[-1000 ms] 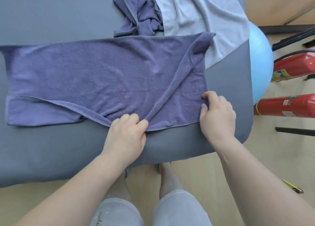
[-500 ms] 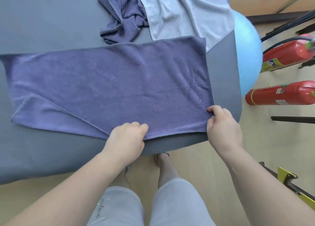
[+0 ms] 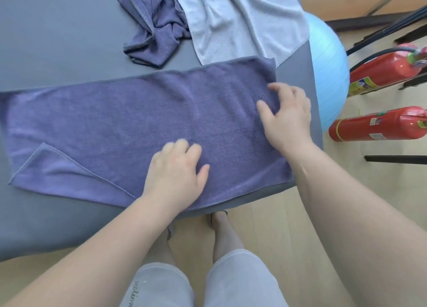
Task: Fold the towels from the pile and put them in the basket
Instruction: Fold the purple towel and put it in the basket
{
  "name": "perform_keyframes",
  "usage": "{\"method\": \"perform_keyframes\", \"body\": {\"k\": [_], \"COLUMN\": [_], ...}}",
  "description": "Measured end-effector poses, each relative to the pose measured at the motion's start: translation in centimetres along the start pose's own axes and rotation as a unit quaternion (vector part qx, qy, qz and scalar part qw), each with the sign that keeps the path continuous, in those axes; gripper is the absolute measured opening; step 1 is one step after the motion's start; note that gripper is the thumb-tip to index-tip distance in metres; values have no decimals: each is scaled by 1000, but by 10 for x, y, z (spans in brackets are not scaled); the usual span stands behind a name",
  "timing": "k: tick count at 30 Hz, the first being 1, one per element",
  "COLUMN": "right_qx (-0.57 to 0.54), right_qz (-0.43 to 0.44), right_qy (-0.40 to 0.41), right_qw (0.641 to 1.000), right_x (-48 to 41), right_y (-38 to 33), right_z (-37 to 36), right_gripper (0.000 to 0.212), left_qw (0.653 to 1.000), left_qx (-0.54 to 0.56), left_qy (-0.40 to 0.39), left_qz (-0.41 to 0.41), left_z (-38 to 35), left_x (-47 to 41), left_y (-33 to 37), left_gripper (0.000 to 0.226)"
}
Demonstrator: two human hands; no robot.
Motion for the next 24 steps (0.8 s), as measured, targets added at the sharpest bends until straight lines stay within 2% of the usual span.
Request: {"method": "perform_keyframes", "body": {"k": [2, 5, 9, 12, 16, 19, 21, 24], "right_qx": [-47, -92, -83, 0, 123, 152, 141, 130], "right_qz": [-40, -53, 6, 31, 46, 71, 108, 164], "right_qy": [-5, -4, 52, 41, 4, -7, -13, -47], "right_qw": [998, 994, 995, 999, 991, 986, 984, 977], "right_x": [-33, -64, -76, -77, -68, -45, -19, 26], "right_y": [-5, -12, -18, -10, -10, -25, -40, -62], "right_z": [-10, -19, -9, -12, -24, -36, -45, -61], "right_gripper": [39, 32, 29, 37, 60, 72, 75, 76], "left_qw": [1000, 998, 996, 995, 993, 993, 994, 997], "left_qx": [-8, -32, -61, -67, -81, -79, -70, -55], "left_qy": [11, -49, -62, -69, -80, -80, -81, -45], "left_qz": [10, 30, 16, 12, -7, -25, -27, 14], "left_z": [-3, -19, -35, -42, -52, -52, -47, -28], "left_x": [-29, -61, -84, -91, -99, -104, -103, -88], "left_y": [3, 8, 14, 13, 8, 3, -3, -27], "left_gripper": [48, 82, 100, 109, 116, 117, 112, 92]}}
Point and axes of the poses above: each hand's wrist, its own x-axis away from the middle knuckle, its own z-axis out of the back of the hand, y = z × x, the point moved 5 cm from there along -x, towards the middle knuckle, and after that the axes turned 12 degrees about y, right-handed, at the moved point
